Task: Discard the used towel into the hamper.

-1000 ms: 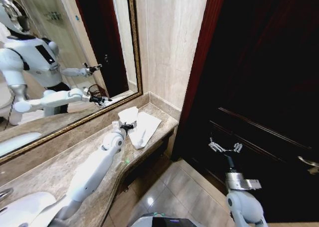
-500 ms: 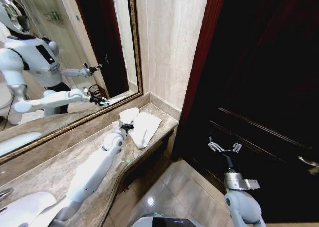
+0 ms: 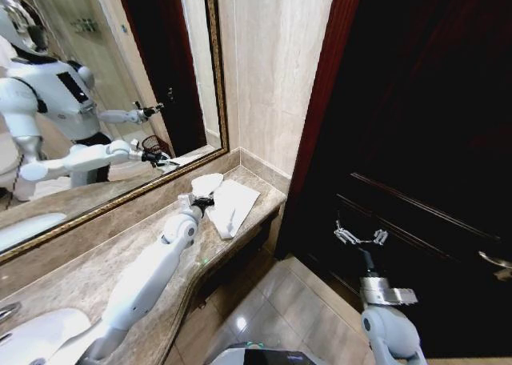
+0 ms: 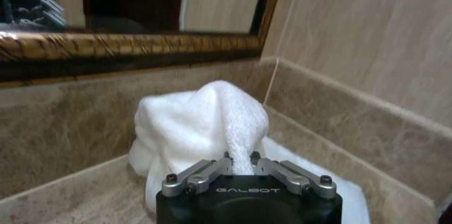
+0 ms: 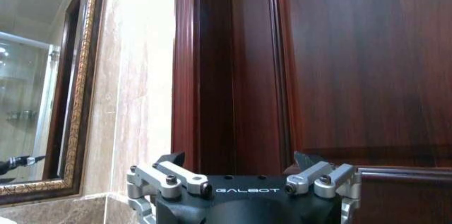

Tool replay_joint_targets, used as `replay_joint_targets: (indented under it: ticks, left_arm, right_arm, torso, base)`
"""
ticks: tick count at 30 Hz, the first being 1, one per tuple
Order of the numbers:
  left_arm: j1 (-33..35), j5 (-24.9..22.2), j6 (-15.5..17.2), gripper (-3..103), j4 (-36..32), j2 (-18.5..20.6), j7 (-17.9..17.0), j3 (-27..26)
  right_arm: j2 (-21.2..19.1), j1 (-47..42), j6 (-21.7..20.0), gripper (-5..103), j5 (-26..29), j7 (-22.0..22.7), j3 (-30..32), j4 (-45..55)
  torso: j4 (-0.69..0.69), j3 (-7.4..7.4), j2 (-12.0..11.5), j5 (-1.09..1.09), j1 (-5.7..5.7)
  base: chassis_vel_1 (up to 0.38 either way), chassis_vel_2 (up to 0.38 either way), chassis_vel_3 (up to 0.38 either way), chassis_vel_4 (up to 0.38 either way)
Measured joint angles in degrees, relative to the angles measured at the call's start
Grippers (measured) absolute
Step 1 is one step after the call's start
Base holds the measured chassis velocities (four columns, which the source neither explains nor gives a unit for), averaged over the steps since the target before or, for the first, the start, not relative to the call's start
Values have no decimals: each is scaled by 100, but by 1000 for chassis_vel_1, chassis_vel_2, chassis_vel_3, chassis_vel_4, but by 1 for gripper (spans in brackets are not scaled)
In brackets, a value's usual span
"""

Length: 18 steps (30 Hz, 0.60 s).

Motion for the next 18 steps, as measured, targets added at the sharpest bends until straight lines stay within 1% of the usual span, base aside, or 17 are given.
replay_joint_targets:
  ticks: [2, 3, 5, 7, 8, 10, 12, 15, 16, 18]
  left_arm:
    - [197, 128, -157, 2, -231, -27, 12, -169]
    - [197, 128, -157, 2, -231, -27, 12, -169]
    - [379, 210, -220, 2, -451, -83, 47, -328]
    - [780, 328, -347, 2, -808, -207, 101, -575]
    - [780, 328, -347, 2, -808, -207, 101, -575]
    - [1247, 520, -474, 2, -1174, -329, 121, -759]
    - [1369, 579, -491, 2, -1264, -369, 121, -794]
    - [2119, 982, -607, 2, -1879, -658, 173, -1022]
    - [2119, 982, -607, 2, -1879, -658, 173, -1022]
    - [2484, 1212, -670, 2, -2247, -846, 234, -1160]
  right_arm:
    - [16, -2, 25, 100, 4, -1, 0, 0]
    - [16, -2, 25, 100, 4, -1, 0, 0]
    - [35, 1, 48, 100, 11, -7, -2, 2]
    - [51, 2, 56, 100, 28, -12, -5, 5]
    - [51, 2, 56, 100, 28, -12, -5, 5]
    - [52, 20, 56, 100, 38, -13, -13, 5]
    - [55, 29, 56, 100, 40, -14, -15, 5]
    - [86, 67, 51, 100, 46, -14, -51, 4]
    - [86, 67, 51, 100, 46, -14, -51, 4]
    - [83, 84, 29, 100, 46, -8, -80, 4]
  torso:
    - [0, 0, 0, 0, 0]
    - [0, 0, 0, 0, 0]
    - [0, 0, 0, 0, 0]
    - [0, 0, 0, 0, 0]
    - [0, 0, 0, 0, 0]
    - [0, 0, 0, 1, 0]
    - [0, 0, 0, 0, 0]
    - [1, -1, 0, 1, -1]
    - [1, -1, 0, 1, -1]
    - [1, -1, 0, 1, -1]
  base:
    - [0, 0, 0, 0]
    - [0, 0, 0, 0]
    - [0, 0, 0, 0]
    - [0, 0, 0, 0]
    - [0, 0, 0, 0]
    - [0, 0, 0, 0]
    - [0, 0, 0, 0]
    - [0, 0, 0, 0]
    - [0, 0, 0, 0]
    - [0, 0, 0, 0]
